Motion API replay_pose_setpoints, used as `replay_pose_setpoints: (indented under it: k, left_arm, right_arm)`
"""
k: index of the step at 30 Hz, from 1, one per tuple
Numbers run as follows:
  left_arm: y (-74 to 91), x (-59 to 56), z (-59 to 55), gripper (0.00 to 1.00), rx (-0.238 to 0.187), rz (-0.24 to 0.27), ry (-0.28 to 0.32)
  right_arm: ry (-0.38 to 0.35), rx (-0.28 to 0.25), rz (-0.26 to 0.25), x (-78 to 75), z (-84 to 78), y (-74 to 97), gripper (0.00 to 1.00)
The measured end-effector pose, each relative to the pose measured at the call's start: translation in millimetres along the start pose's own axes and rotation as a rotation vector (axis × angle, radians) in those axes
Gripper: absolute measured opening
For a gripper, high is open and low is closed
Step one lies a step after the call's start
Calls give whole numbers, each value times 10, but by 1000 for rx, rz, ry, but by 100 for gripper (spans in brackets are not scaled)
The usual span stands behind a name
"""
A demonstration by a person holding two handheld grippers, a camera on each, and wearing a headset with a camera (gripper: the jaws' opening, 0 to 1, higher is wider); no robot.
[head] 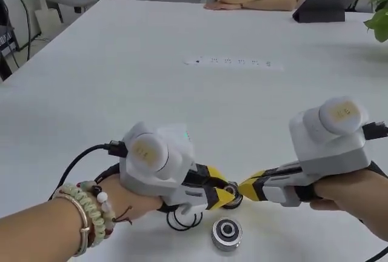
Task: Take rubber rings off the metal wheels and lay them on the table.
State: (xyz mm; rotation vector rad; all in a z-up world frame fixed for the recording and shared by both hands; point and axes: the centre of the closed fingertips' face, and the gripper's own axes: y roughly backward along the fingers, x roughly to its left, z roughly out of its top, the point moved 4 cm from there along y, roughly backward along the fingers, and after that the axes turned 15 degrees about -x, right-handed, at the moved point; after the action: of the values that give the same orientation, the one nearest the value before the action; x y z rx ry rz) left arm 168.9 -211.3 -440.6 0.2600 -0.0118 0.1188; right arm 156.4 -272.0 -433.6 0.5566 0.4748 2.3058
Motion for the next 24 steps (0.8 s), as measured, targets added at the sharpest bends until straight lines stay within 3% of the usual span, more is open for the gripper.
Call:
replay_pose_setpoints:
  k: [17,20,21,24]
  left_arm:
    - [-1,5,0,8,-2,1,7]
    - [-2,6,-1,8,-3,2,8]
    - [-3,7,-1,8,-3,3,9]
    - [-4,8,0,7,-5,8,12]
  right_arm:
    - [32,-8,23,48,35,-13,0]
    - [18,-48,63,119,103,-19,0]
    - [21,-71,47,107,141,-23,0]
    - [49,-45,46,99,106,-34,0]
